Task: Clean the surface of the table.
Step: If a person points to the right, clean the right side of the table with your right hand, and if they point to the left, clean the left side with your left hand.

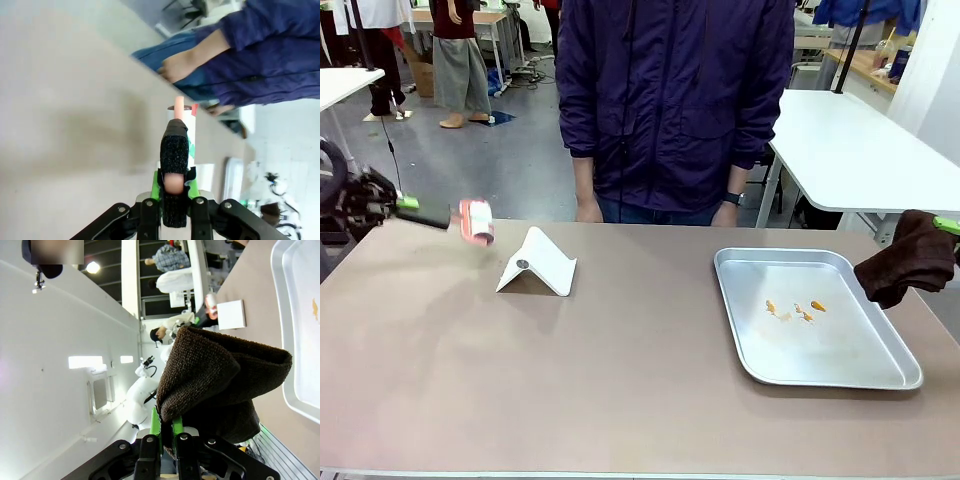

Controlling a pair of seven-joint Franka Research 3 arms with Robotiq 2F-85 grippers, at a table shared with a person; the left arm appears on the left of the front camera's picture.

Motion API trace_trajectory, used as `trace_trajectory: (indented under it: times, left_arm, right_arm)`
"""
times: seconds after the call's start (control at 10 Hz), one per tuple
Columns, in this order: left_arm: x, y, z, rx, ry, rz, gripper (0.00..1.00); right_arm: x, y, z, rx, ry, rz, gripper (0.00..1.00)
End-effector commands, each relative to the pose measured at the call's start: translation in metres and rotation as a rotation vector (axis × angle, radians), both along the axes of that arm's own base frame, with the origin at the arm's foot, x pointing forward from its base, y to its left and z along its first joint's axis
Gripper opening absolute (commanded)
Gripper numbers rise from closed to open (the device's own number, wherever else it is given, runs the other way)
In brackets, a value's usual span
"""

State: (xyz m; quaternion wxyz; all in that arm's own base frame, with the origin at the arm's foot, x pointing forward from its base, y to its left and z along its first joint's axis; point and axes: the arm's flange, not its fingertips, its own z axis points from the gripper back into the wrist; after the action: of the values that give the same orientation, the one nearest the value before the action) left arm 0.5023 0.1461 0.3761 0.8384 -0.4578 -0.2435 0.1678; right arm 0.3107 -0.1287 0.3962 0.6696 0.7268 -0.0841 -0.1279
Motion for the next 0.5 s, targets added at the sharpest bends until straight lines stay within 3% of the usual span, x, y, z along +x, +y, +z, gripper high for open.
trace_trajectory:
  times: [0.0,0.1,0.4]
  left_arm:
    - [-0.043,0.0,0.038,-0.116,-0.18,-0.004,0.22]
    - [-0.061,0.002,0.055,-0.141,-0.186,-0.029,0.22]
    - [-0.139,0.011,0.087,-0.195,-0.076,-0.175,0.22]
  right_arm:
    - [-0.001,0.001,0.006,0.002,-0.001,0.001,0.0]
    - [-0.001,0.001,0.006,0.002,-0.001,0.001,0.0]
    - [-0.001,0.001,0.006,0.002,-0.001,0.001,0.0]
